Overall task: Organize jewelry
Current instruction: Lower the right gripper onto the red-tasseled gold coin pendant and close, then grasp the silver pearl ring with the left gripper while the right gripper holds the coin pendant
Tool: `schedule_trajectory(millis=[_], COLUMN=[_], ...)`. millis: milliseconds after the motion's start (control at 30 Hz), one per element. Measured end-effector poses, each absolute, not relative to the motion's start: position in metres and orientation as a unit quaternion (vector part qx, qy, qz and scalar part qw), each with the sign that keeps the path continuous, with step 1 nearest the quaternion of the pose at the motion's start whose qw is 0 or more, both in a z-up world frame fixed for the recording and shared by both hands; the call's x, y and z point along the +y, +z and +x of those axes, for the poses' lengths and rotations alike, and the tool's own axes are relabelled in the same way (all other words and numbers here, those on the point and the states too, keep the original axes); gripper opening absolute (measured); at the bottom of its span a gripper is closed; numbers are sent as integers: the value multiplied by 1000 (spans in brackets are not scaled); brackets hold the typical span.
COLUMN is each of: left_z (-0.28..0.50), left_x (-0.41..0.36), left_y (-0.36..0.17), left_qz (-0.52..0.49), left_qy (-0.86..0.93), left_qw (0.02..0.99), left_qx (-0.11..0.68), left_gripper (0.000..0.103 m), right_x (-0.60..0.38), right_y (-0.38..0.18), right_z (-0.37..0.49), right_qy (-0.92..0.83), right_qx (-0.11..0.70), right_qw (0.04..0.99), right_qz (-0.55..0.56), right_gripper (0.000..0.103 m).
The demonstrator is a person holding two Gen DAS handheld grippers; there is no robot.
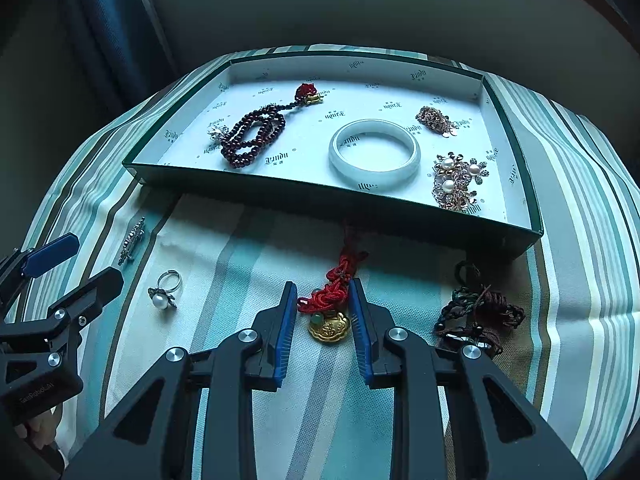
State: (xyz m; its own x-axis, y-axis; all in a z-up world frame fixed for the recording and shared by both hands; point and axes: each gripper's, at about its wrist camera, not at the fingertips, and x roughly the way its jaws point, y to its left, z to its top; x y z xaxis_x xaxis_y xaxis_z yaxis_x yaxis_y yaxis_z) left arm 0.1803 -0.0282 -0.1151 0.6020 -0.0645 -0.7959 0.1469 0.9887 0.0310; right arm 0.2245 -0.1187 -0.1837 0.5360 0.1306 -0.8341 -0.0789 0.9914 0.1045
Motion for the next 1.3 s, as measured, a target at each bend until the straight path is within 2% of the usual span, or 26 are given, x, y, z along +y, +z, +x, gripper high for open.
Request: schedule_trajectory(millis=[233, 367, 500, 867, 1067, 1133, 1267, 1300], left_z=[179, 179, 178, 177, 184, 186, 189, 189], left_x=[-31, -33, -39, -61, -72, -73, -73, -73], left_y=[-114, -116, -116, -122, -133, -136, -141, -141], left_qz=[49, 48, 53, 72, 76, 75, 70, 69], left_qy=[-63, -67, -75, -94, -100, -102, -102, -103], left_qw=[894, 892, 890, 883, 874, 871, 867, 866], left_qx=[442, 444, 446, 455, 469, 474, 482, 484], left_gripper=[78, 78, 72, 71, 57, 49, 40, 35], right_x=[-120, -122, -124, -132, -134, -134, -136, -135], right_y=[-181, -178, -174, -174, -174, -174, -176, -177], right_z=[216, 206, 195, 182, 181, 180, 182, 183], right_qy=[62, 60, 58, 57, 58, 59, 60, 60], right_qx=[478, 476, 473, 476, 476, 477, 480, 481], right_qw=[876, 877, 879, 877, 876, 876, 874, 873], right_qz=[22, 19, 18, 38, 45, 48, 53, 54], right_gripper=[18, 18, 18, 18, 18, 18, 18, 18])
